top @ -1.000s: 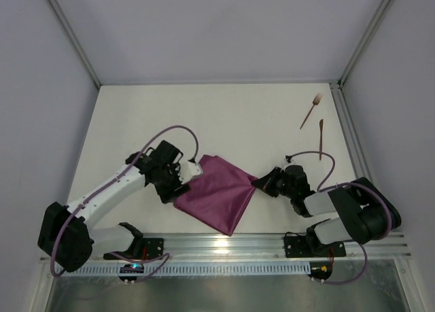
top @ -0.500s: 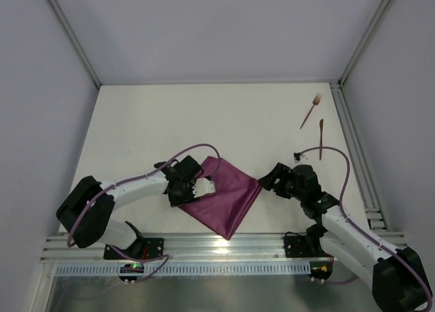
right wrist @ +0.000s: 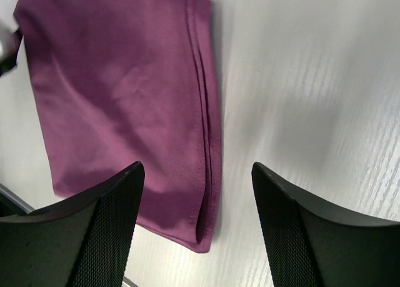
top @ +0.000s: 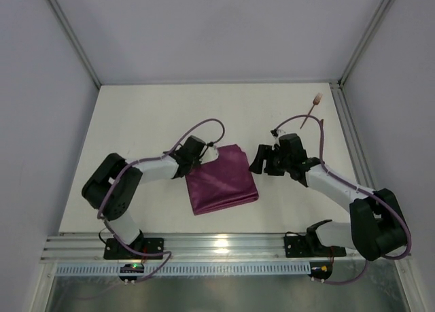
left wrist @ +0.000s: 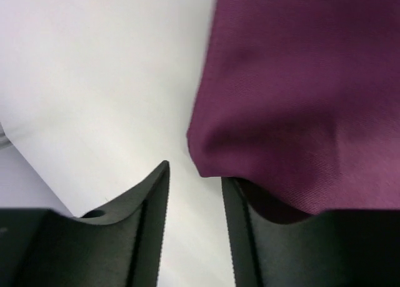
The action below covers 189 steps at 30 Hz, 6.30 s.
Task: Fold the napkin into a case and place the utensils inside
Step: Rotate the lower triangle-folded napkin at the center of the board, then pick up the lower triangle-folded napkin from the center of the board.
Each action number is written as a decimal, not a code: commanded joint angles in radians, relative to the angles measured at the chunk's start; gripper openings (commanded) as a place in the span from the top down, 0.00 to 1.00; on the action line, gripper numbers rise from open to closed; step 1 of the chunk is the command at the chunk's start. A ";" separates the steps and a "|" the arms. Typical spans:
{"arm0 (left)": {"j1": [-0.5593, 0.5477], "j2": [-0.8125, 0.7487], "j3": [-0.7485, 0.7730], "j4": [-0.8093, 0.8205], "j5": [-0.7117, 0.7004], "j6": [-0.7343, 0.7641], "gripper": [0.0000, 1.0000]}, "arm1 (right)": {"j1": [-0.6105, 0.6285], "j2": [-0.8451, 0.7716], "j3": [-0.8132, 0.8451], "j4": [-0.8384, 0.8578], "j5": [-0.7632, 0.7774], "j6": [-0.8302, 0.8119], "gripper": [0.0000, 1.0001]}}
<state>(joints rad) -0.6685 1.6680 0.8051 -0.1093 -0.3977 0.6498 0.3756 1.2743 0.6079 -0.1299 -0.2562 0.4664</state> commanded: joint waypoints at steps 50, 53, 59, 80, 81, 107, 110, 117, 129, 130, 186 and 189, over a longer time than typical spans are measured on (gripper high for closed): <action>-0.543 0.075 0.174 -0.221 0.261 -0.245 0.43 | -0.204 -0.474 0.263 -0.330 -0.325 -0.491 0.25; -0.543 0.085 0.155 -0.213 0.250 -0.243 0.52 | -0.222 -0.472 0.270 -0.347 -0.324 -0.503 0.25; -0.545 0.076 0.144 -0.220 0.241 -0.240 0.74 | -0.228 -0.471 0.221 -0.260 -0.421 -0.480 0.25; -0.313 -0.270 0.057 -0.527 0.654 -0.038 1.00 | 0.230 -0.786 -0.353 0.354 -0.192 -0.630 0.31; -0.309 -0.274 0.054 -0.532 0.654 -0.033 1.00 | 0.284 -0.805 -0.367 0.357 -0.152 -0.690 0.31; -0.249 -0.246 0.111 -0.575 0.714 -0.073 1.00 | 0.632 -0.186 -0.528 1.032 -0.011 -0.638 0.21; -0.249 -0.240 0.115 -0.579 0.715 -0.075 1.00 | 0.652 -0.090 -0.525 1.131 -0.032 -0.597 0.21; -0.249 -0.234 0.118 -0.579 0.727 -0.085 1.00 | 0.678 0.054 -0.494 1.286 0.007 -0.571 0.21; -0.240 -0.232 0.125 -0.598 0.763 -0.098 1.00 | 0.707 0.351 -0.510 1.624 0.057 -0.468 0.24; -0.237 -0.232 0.126 -0.598 0.761 -0.099 1.00 | 0.709 0.361 -0.508 1.633 0.061 -0.454 0.27; -0.166 -0.214 0.143 -0.627 0.859 -0.084 1.00 | 0.718 0.365 -0.445 1.759 0.176 -0.397 0.25; -0.164 -0.209 0.144 -0.630 0.859 -0.082 1.00 | 0.717 0.367 -0.442 1.764 0.189 -0.393 0.25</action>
<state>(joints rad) -0.8333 1.4513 0.9195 -0.7380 0.4316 0.5583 1.0859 1.6669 0.1272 1.2839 -0.0910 0.0711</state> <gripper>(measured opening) 0.008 0.753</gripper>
